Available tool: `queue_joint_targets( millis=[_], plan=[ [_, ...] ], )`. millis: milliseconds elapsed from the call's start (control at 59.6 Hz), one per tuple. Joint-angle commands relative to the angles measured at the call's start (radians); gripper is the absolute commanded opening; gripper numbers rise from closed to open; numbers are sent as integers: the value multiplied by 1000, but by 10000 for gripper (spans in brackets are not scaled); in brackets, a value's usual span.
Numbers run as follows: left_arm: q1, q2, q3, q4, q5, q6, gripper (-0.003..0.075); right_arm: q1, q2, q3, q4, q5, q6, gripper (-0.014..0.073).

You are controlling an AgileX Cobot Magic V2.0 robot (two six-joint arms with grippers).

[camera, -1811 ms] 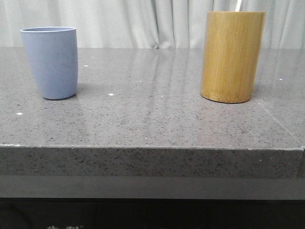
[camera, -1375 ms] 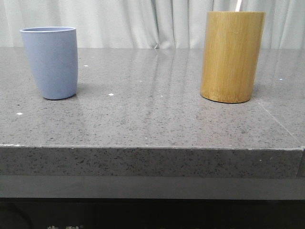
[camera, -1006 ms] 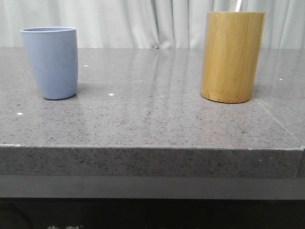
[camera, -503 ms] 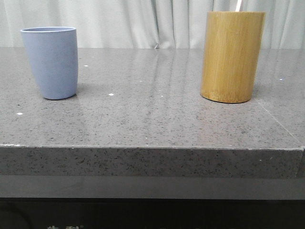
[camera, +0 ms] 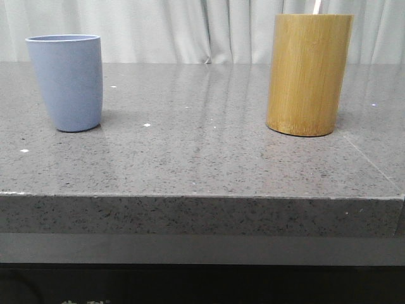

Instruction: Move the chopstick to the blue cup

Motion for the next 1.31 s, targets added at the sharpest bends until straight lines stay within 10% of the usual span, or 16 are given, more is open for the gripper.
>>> queue_joint_targets(
  millis=[0,218,587,688,939,1291],
  plan=[
    [3,21,-143,-12,0,-8,-19,-5,0,-144,10,-26,-3,-106],
    [3,310,-420,-12,228,-8,-19,-5,193,-383,10,156,-3,-102],
    [3,526,-524,-12,222,-8,-12,-5,338,-479,10,158,-3,-71],
    [3,526,-524,-12,222,-8,89,-5,338,-479,10,157,-3,72],
    [3,526,-524,-12,222,-8,660,-5,338,-479,10,163,-3,565],
    [0,570,-533,-56,165,-11,692,-5,338,-479,10,164,-3,603]
  ],
)
